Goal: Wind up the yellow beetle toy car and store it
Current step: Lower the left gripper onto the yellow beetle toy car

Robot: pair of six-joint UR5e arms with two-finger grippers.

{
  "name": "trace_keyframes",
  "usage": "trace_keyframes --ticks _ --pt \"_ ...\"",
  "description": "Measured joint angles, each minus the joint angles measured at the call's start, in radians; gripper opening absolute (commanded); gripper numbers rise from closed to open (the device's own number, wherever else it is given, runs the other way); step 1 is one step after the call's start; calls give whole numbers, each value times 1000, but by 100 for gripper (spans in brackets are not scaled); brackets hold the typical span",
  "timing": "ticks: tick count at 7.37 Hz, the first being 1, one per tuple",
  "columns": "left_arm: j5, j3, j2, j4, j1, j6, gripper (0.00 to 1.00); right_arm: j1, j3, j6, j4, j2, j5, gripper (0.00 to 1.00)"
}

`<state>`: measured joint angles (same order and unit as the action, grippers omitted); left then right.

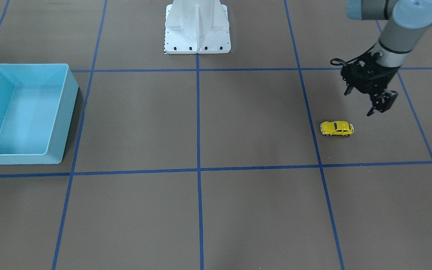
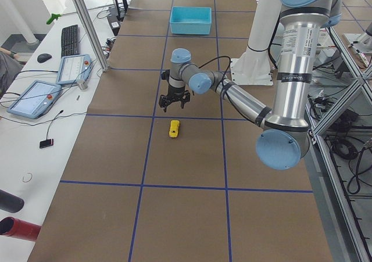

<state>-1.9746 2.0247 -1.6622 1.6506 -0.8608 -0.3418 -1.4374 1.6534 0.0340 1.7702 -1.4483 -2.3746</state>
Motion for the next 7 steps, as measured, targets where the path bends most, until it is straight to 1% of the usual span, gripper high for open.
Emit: trace_keyframes --ticks 1,3,5,7 --pt "0 -16 -14 9 27 -92 100 0 -1 0 0 -1 0 99" --pt "-26 -53 -21 28 39 -217 100 1 -2 1 0 -1 0 99" --pt "-55 -106 -21 61 38 -271 100 0 -2 1 0 -2 0 99" --pt "-65 -153 -21 107 34 -280 100 0 -2 1 0 -1 0 99"
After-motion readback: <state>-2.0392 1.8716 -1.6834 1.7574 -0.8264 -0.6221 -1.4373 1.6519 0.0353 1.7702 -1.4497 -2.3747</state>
